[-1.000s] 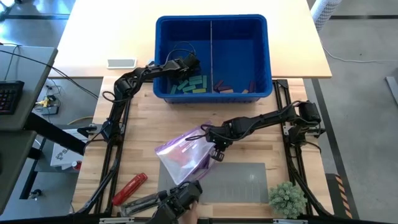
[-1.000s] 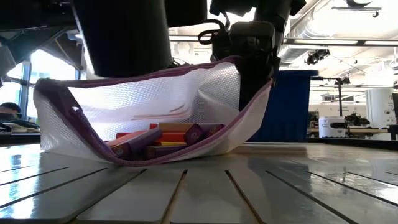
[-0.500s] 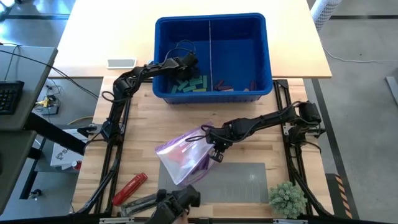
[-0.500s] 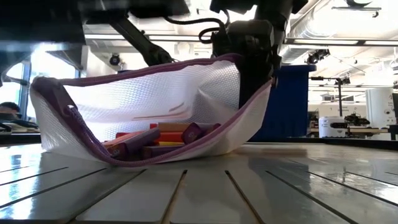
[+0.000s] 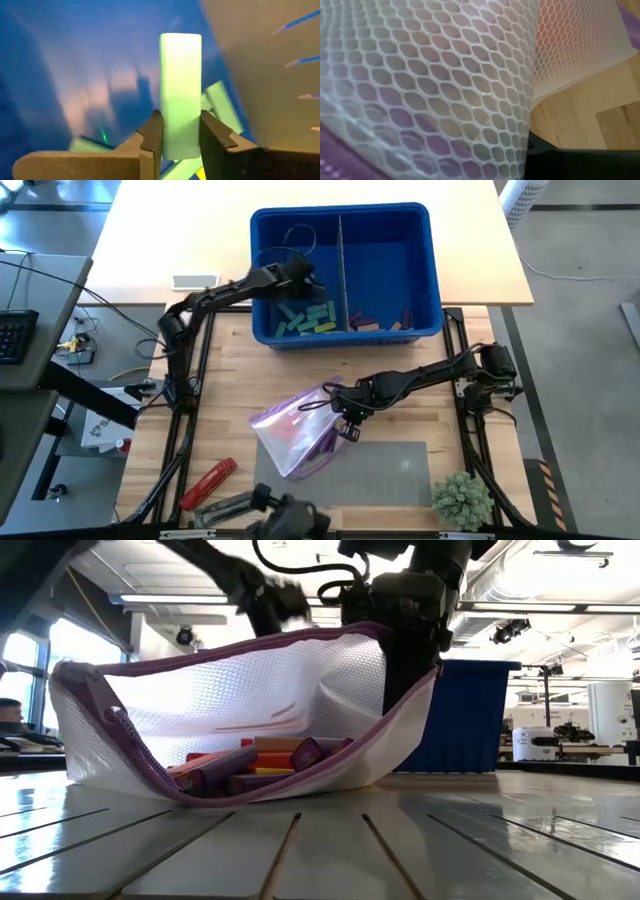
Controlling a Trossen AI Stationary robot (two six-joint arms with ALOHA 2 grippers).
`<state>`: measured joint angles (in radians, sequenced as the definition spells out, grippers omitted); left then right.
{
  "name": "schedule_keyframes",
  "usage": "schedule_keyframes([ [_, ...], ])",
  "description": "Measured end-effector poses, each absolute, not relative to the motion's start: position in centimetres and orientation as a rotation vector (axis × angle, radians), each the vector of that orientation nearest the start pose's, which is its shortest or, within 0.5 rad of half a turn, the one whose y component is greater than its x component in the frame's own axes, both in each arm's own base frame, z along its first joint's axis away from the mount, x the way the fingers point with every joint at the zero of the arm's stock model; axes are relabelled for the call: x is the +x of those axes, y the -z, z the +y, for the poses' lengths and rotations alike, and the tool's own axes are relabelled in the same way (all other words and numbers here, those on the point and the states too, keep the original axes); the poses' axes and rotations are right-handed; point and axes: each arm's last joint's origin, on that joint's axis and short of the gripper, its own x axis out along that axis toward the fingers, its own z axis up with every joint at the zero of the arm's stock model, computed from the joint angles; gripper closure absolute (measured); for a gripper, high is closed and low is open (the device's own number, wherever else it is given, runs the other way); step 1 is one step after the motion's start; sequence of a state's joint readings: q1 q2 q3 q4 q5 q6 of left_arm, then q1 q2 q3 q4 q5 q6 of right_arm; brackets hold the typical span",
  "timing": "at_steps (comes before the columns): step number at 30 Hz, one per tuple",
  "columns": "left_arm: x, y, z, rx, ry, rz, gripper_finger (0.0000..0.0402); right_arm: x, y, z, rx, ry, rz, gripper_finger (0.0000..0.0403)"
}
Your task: Sort blocks
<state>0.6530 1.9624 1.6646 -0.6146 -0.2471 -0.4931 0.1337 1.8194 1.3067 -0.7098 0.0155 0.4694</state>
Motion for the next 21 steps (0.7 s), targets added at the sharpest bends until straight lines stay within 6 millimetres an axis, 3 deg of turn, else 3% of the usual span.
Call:
schedule_keyframes([
  [7, 32.7, -34.5, 20.8, -0.423, -0.899, 0.548, 0.0344, 35.8, -20.1, 4.7, 0.316, 0.184, 1.218, 0.0403],
  [13, 30.2, -41.1, 13.2, -0.245, -0.656, 0.463, 0.0344, 35.8, -20.1, 4.5, 0.353, 0.21, 1.215, 0.0403],
  [18, 27.3, -44.3, 6.1, -0.145, -0.466, 0.442, 0.0344, 35.9, -20.1, 4.0, 0.476, 0.268, 1.213, 0.0403],
  [21, 25.9, -45.1, 2.0, -0.107, -0.38, 0.448, 0.0344, 35.9, -20.1, 3.4, 0.575, 0.294, 1.216, 0.0403],
])
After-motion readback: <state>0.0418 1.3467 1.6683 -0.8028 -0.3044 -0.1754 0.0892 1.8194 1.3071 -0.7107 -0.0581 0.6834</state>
